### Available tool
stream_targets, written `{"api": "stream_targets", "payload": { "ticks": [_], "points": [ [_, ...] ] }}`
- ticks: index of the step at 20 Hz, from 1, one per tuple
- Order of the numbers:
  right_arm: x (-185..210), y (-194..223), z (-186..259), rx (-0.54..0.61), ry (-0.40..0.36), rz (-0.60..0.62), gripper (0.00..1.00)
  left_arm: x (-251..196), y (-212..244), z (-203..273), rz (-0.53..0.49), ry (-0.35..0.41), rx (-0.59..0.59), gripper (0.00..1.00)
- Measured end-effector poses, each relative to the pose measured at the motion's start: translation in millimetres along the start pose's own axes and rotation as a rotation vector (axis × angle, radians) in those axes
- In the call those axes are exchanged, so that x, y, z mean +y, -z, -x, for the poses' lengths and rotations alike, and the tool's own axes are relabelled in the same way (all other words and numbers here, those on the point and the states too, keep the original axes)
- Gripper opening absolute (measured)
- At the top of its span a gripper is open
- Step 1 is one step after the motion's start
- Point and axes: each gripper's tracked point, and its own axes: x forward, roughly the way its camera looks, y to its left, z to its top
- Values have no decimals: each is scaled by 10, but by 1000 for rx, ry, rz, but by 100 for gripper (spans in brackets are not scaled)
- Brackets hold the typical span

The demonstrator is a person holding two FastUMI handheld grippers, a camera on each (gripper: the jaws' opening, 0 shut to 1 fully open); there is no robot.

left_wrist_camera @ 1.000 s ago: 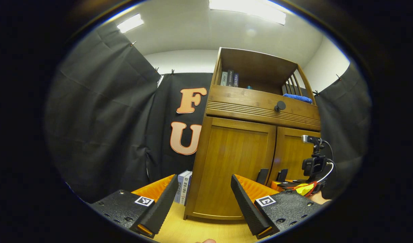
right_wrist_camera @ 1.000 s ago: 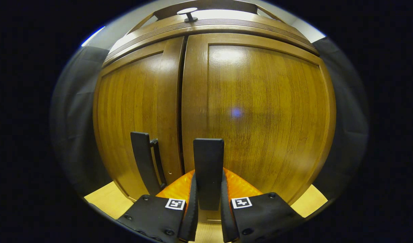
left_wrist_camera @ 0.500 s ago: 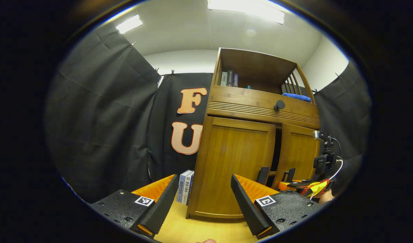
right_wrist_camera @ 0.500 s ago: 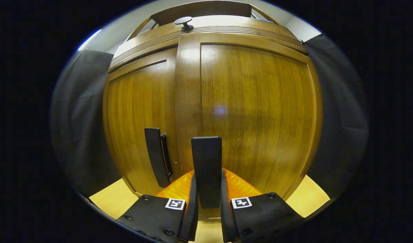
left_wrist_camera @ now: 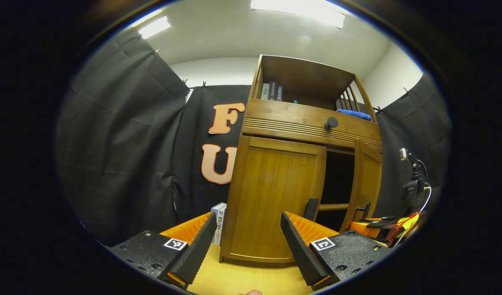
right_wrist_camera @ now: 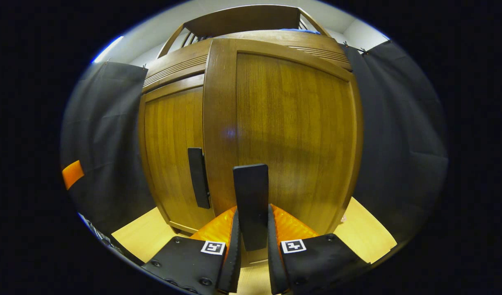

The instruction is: Open the right door of the double-door shoe cabinet with the right hand, and open the left door with the left hand.

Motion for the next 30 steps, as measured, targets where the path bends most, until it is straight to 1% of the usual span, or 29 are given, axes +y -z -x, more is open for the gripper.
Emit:
{"api": "stream_targets", "payload": {
  "ticks": [1,4,5,6,7,8,9,10,11,12,13,14,15,17,18,19,20,23,24,27,30],
  "points": [
    [-34,15,70,-5,6,-1,32,-5,5,0,-3,5,0,94],
    [-168,18,296,-21,32,-12,31,-65,45,9,3,10,5,94],
    [-207,38,370,-23,42,-15,34,-98,68,-1,13,18,8,91],
    [-254,36,421,-25,50,-17,36,-180,91,9,22,29,14,94],
    [-306,33,490,-26,57,-18,40,-225,122,30,27,40,20,91],
    [-351,39,542,-26,63,-20,40,-220,143,74,28,47,23,94],
    [-381,51,577,-28,67,-25,39,-226,144,73,29,54,23,95],
    [-392,53,617,-30,65,-34,39,-237,146,61,30,61,23,91],
    [-384,47,657,-32,60,-39,40,-245,156,52,32,67,25,94],
    [-371,66,680,-31,57,-37,36,-247,180,35,36,71,31,94],
    [-370,73,691,-30,60,-26,40,-256,214,18,41,77,40,94],
    [-377,73,710,-31,68,-8,40,-251,251,29,47,81,50,94],
    [-393,67,716,-32,78,13,31,-251,272,17,52,86,58,94],
    [-398,59,726,-31,82,9,31,-235,312,-5,57,88,69,94],
    [-400,68,733,-26,85,-6,31,-230,322,-12,58,89,72,91],
    [-403,69,741,-23,90,-18,35,-218,320,-35,60,90,72,91],
    [-413,68,750,-22,99,-18,31,-211,332,-49,60,91,73,91],
    [-479,64,787,-22,146,-1,31,-209,361,-105,56,98,78,91],
    [-534,70,822,-21,165,-2,31,-201,376,-129,53,102,78,91],
    [-685,83,980,-22,205,-17,39,-223,405,-232,46,110,76,92],
    [-761,90,1023,-7,233,-1,40,-281,450,-269,65,110,91,92]
  ]
}}
